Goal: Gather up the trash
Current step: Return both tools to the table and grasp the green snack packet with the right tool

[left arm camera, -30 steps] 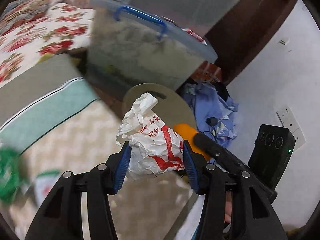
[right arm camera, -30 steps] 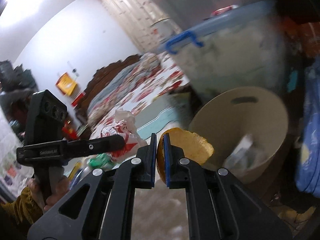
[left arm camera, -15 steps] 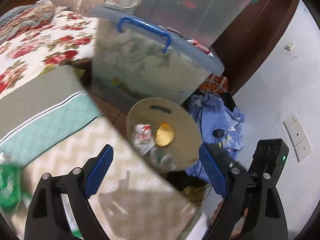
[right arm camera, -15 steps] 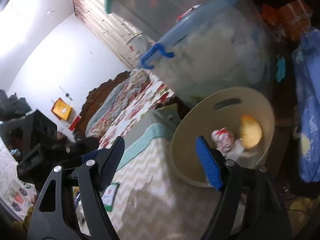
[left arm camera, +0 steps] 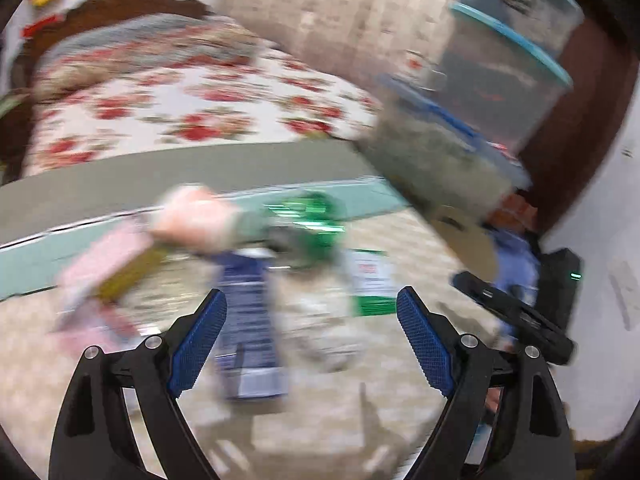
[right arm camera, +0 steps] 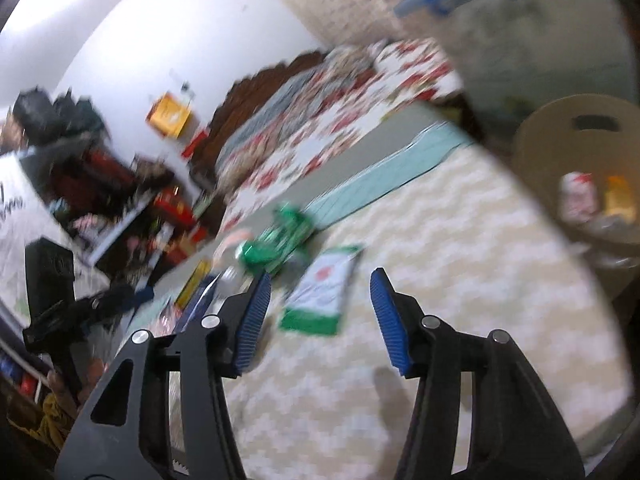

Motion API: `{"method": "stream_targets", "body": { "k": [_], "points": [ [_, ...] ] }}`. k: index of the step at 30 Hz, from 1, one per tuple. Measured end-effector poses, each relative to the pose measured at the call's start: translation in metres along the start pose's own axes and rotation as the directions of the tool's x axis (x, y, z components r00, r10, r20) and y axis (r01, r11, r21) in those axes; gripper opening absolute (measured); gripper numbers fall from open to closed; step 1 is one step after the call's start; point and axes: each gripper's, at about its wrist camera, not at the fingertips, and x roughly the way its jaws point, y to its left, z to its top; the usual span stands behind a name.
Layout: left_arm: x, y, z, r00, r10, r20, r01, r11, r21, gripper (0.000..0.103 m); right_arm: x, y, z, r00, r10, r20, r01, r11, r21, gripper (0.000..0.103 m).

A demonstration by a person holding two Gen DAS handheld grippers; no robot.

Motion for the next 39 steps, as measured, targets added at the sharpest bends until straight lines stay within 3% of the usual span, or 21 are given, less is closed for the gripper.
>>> {"method": "stream_targets", "body": {
  "k": [2, 7, 9, 12, 15, 17, 19, 21, 24, 25, 26, 27, 31, 32, 34, 36, 39],
  "points": [
    [0.000, 0.014, -0.007, 0.998, 0.055, -0.010, -0.056, 0.998, -0.017, 0.082, 0.017, 0.019, -0.006, 0.999, 0.005, -0.047, -0.006, 0.999, -0.034, 0.054],
    [0.013, 0.022, -0.022, 0.997, 0.070, -0.044, -0.070, 0.998, -0.003, 0.082, 0.046, 0.055, -0.013, 0.990, -0.101, -0.097, 0.084, 0.984, -0.159, 0.055],
    [0.022, 0.018, -0.023, 0.995, 0.079, -0.052, -0.078, 0.997, 0.026, 0.082, 0.052, 0.054, -0.009, 0.983, -0.147, -0.111, 0.129, 0.980, -0.152, 0.056],
    [0.033, 0.016, -0.028, 0.994, 0.098, -0.058, -0.094, 0.994, 0.061, 0.080, 0.053, 0.055, -0.006, 0.983, -0.136, -0.123, 0.121, 0.985, -0.126, 0.056],
    [0.047, 0.018, -0.032, 0.991, 0.108, -0.083, -0.102, 0.992, 0.071, 0.069, 0.061, 0.072, -0.010, 0.981, -0.138, -0.139, 0.110, 0.976, -0.189, 0.056],
    [0.055, 0.022, -0.035, 0.988, 0.105, -0.115, -0.098, 0.993, 0.062, 0.050, 0.068, 0.079, -0.012, 0.978, -0.150, -0.146, 0.114, 0.967, -0.228, 0.056],
    [0.056, 0.027, -0.037, 0.988, 0.092, -0.120, -0.088, 0.995, 0.045, 0.049, 0.074, 0.081, -0.010, 0.975, -0.179, -0.135, 0.143, 0.959, -0.244, 0.058],
    [0.053, 0.032, -0.038, 0.987, 0.116, -0.113, -0.112, 0.993, 0.044, 0.049, 0.081, 0.074, -0.001, 0.966, -0.235, -0.108, 0.204, 0.949, -0.240, 0.070],
    [0.046, 0.039, -0.039, 0.984, 0.135, -0.116, -0.132, 0.991, 0.032, 0.050, 0.097, 0.059, 0.011, 0.932, -0.347, -0.102, 0.316, 0.920, -0.233, 0.075],
    [0.044, 0.040, -0.040, 0.983, 0.142, -0.120, -0.140, 0.990, 0.026, 0.055, 0.104, 0.053, 0.015, 0.919, -0.376, -0.116, 0.342, 0.910, -0.235, 0.077],
    [0.040, 0.040, -0.041, 0.981, 0.154, -0.117, -0.152, 0.988, 0.025, 0.066, 0.110, 0.049, 0.017, 0.907, -0.399, -0.135, 0.361, 0.902, -0.239, 0.080],
    [0.035, 0.039, -0.041, 0.979, 0.178, -0.104, -0.175, 0.984, 0.031, 0.070, 0.116, 0.044, 0.019, 0.897, -0.413, -0.157, 0.370, 0.897, -0.240, 0.083],
    [0.006, 0.022, -0.035, 0.968, 0.252, 0.007, -0.251, 0.965, 0.073, 0.073, 0.123, 0.041, 0.015, 0.889, -0.428, -0.162, 0.373, 0.882, -0.287, 0.088],
    [0.001, 0.012, -0.031, 0.969, 0.246, 0.034, -0.248, 0.964, 0.093, 0.075, 0.123, 0.043, 0.014, 0.890, -0.426, -0.163, 0.367, 0.881, -0.297, 0.086],
    [-0.003, -0.006, -0.025, 0.973, 0.223, 0.065, -0.230, 0.964, 0.134, 0.078, 0.124, 0.047, 0.013, 0.894, -0.416, -0.166, 0.350, 0.880, -0.320, 0.070],
    [0.000, -0.024, -0.022, 0.980, 0.187, 0.073, -0.197, 0.964, 0.178, 0.079, 0.123, 0.050, 0.011, 0.886, -0.435, -0.159, 0.356, 0.860, -0.364, 0.032],
    [0.017, -0.042, -0.021, 0.988, 0.152, 0.036, -0.156, 0.966, 0.204, 0.079, 0.115, 0.047, 0.008, 0.896, -0.411, -0.168, 0.331, 0.870, -0.366, 0.018]
  ]
}}
